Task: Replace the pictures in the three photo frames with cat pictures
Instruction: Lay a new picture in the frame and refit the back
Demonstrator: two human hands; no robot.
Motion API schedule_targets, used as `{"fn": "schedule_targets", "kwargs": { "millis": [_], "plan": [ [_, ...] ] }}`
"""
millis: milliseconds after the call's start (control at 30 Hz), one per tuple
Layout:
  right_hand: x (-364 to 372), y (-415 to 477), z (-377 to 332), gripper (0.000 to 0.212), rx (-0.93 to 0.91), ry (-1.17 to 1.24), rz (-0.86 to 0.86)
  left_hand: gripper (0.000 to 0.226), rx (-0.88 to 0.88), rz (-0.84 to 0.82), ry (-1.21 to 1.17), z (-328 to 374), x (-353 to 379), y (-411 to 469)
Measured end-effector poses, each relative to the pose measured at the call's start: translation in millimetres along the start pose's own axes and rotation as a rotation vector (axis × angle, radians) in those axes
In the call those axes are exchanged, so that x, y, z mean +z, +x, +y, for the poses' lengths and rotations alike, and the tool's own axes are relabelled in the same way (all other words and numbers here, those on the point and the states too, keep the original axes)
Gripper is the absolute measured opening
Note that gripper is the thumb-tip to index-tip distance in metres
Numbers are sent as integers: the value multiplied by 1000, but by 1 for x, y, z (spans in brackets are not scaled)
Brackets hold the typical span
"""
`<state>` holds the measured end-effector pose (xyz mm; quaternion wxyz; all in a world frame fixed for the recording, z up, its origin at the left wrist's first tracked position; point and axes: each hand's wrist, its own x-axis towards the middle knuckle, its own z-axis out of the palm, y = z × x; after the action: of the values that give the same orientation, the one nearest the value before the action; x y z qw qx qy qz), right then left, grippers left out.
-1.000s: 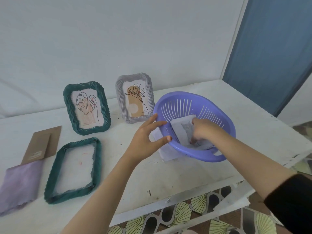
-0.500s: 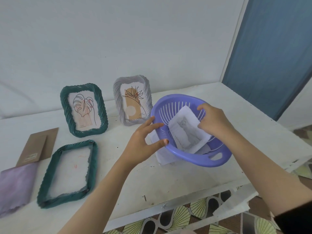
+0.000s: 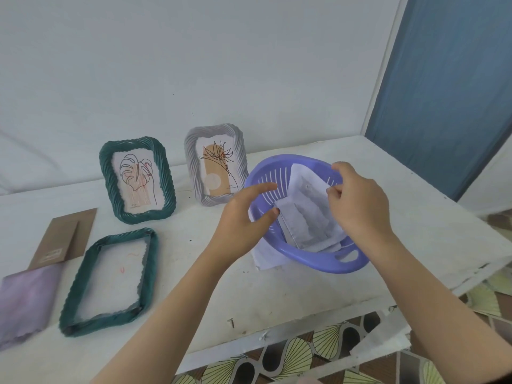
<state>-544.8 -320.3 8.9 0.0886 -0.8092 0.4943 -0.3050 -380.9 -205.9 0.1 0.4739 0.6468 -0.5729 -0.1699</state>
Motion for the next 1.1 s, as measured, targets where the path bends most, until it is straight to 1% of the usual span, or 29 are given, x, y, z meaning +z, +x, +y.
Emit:
{"fn": "schedule_targets", "kwargs": {
  "millis": [100,200,267,367,433,500,567,600,633,700,767,833,933,1100],
  "plan": [
    [-5,-10,-9,40,-104,209,20,30,-92,-16,-276,14,0,2],
    [-9,-23,-26,43,-201,311,-81,26,-244,-69,-497,27,-2,4],
    [-7,-30,-36,44,-270,346,-140,22,-291,-42,-551,30,-3,4],
    [-1,-37,-44,47,-332,404,-206,18,-316,101,-565,23,-9,4],
    [5,-40,-50,47,-319,485,-221,25,-344,176,-557,14,-18,1],
    [14,-43,-58,43,-298,514,-162,31,-364,238,-557,6,-29,-5],
    [23,-43,-68,36,-278,518,-103,34,-369,289,-567,-1,-43,-12],
    [26,-42,-75,30,-241,556,-112,35,-366,308,-575,-5,-52,-16],
    [29,-42,-81,24,-192,618,-153,36,-360,323,-583,-8,-60,-21],
    [35,-41,-97,19,-117,768,-291,37,-356,344,-587,-16,-79,-30],
    [43,-44,-115,20,-91,863,-370,36,-370,365,-556,-26,-100,-39],
    [55,-48,-136,22,-68,891,-384,32,-393,386,-481,-35,-120,-48],
    [77,-56,-165,25,-15,854,-394,27,-446,415,-305,-52,-147,-62],
    [119,-70,-204,19,-14,739,-476,25,-529,421,101,-86,-184,-82]
  ]
}}
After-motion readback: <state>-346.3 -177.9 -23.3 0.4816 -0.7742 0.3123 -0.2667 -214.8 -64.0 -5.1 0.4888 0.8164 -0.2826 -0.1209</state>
